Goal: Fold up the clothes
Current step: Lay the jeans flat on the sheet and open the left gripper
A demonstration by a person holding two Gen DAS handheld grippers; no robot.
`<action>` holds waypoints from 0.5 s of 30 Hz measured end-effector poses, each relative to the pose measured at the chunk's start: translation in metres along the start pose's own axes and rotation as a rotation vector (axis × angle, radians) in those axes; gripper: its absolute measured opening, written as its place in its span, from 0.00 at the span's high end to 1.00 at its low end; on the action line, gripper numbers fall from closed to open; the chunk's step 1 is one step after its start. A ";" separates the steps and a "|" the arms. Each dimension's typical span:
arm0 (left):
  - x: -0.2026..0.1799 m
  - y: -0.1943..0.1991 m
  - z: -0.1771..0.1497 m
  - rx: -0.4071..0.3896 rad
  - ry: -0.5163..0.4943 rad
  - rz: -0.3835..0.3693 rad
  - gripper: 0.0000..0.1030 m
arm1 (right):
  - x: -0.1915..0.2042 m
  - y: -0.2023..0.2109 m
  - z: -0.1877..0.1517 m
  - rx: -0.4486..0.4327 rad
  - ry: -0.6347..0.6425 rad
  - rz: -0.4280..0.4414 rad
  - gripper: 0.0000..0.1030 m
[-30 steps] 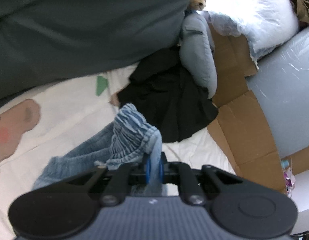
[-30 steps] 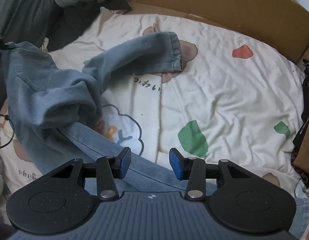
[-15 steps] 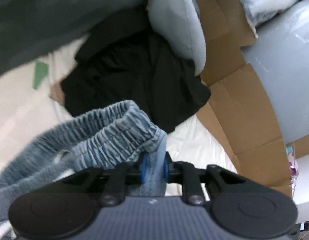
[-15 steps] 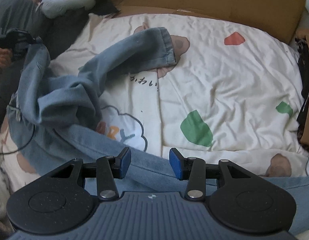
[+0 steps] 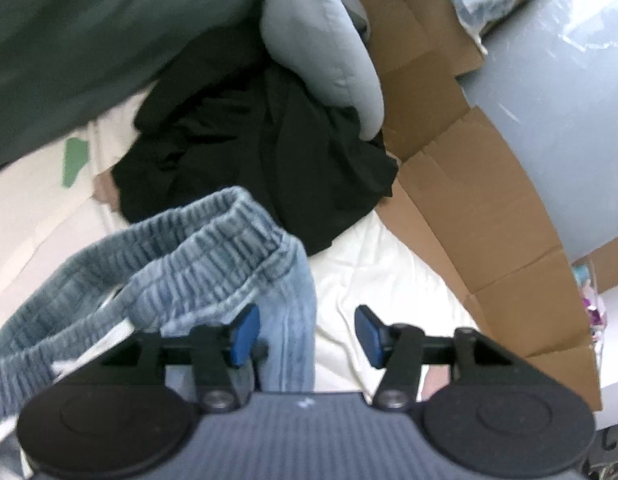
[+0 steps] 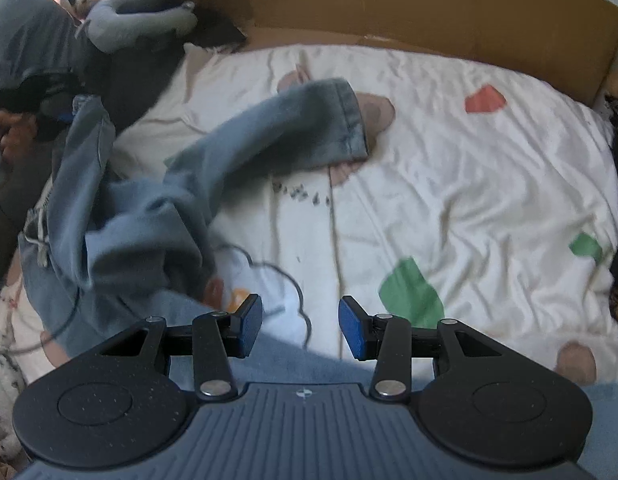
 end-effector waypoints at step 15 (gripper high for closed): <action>0.013 0.118 -0.041 0.002 0.044 0.199 0.34 | 0.021 0.056 0.046 -0.064 0.048 0.089 0.49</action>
Point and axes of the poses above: each gripper's, at about its wrist camera, not at the fingertips, and y roughly against the way its jaws point, x to its left, z to its top, the point moved 8 cm from there along -y, roughly the way its jaws point, and after that the axes turned 13 degrees about -z, right-handed, at the moved point
